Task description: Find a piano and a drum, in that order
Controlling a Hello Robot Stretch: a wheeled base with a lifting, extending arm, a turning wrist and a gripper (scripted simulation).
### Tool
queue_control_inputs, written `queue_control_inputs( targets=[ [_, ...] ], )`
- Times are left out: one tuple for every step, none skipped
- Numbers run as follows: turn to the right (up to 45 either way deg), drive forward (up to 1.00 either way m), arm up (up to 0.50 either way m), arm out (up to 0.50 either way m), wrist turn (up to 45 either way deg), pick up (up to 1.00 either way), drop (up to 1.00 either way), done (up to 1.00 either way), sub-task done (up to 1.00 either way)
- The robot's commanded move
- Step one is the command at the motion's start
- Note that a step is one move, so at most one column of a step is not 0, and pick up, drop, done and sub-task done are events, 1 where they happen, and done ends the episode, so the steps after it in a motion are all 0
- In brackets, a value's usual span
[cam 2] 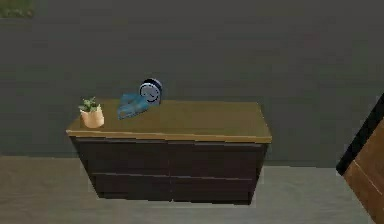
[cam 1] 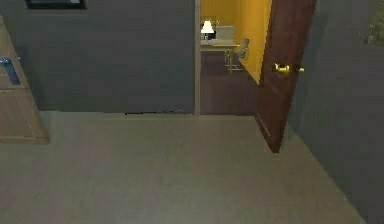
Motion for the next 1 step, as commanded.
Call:
queue_control_inputs(
  targets=[
    [0.0, 0.60, 0.00, 0.00, 0.0, 0.00, 0.00, 0.00, 0.00]
  ],
)
